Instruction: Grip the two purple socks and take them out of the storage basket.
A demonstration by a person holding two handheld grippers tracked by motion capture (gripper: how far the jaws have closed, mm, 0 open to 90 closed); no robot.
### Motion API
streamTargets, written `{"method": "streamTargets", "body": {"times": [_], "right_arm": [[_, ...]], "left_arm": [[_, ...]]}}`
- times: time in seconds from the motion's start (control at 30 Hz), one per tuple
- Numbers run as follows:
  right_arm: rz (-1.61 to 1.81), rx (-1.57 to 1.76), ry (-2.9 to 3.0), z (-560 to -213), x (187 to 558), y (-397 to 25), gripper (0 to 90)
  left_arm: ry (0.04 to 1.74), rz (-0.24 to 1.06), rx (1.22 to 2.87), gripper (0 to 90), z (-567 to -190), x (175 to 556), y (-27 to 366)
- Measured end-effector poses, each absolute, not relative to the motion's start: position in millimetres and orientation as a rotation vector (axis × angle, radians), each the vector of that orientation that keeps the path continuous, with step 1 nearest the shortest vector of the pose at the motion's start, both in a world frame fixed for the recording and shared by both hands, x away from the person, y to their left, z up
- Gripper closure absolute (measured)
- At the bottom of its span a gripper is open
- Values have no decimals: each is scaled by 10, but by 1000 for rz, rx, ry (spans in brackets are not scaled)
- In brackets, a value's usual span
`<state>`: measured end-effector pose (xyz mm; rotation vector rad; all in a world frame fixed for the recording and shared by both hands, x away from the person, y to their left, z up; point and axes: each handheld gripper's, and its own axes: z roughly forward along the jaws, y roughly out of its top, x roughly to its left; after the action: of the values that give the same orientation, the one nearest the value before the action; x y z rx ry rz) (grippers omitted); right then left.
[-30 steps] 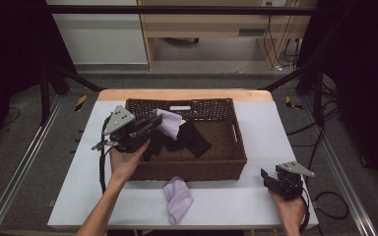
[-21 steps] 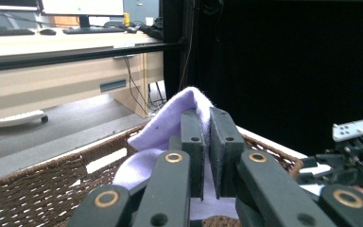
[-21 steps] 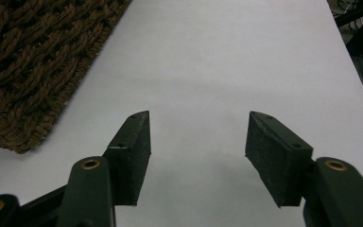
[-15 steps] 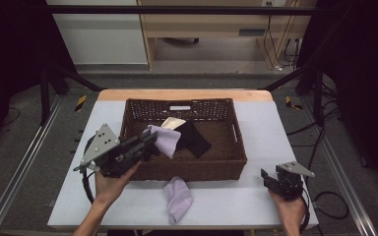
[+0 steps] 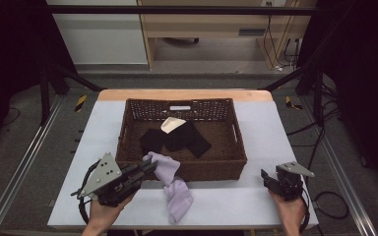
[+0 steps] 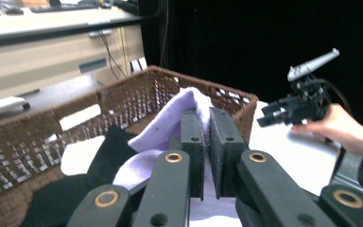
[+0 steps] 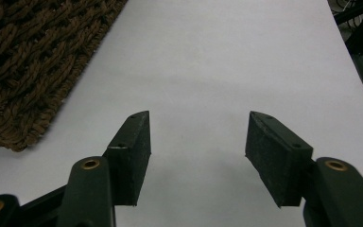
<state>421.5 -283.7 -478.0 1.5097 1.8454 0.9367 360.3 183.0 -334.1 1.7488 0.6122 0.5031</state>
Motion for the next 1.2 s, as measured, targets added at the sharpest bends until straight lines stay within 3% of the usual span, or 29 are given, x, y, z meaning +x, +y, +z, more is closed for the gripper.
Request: {"method": "streamTargets", "body": {"times": [0.33,0.8,0.83,1.0,1.2], "right_arm": [[936,1514,1844,-4779,4211,-2835,411],[935,1511,1855,-4785,4211,-2824,405],[935,1510,1857,-4786,4212,-2824,404],[934,1512,1856,-4785,4210,-2826,399],[931,1514,1855,-4784,4206,-2827,396]], "left_arm": [[668,408,1895,843,-3818,3561,1763],[799,321,2068,827,-4412,3815,1654],[813,318,2070,783,-4422,3826,1656],[877,366,2077,402,-4417,3833,1699],[929,373,2006,304,-4348,3820,1861]]}}
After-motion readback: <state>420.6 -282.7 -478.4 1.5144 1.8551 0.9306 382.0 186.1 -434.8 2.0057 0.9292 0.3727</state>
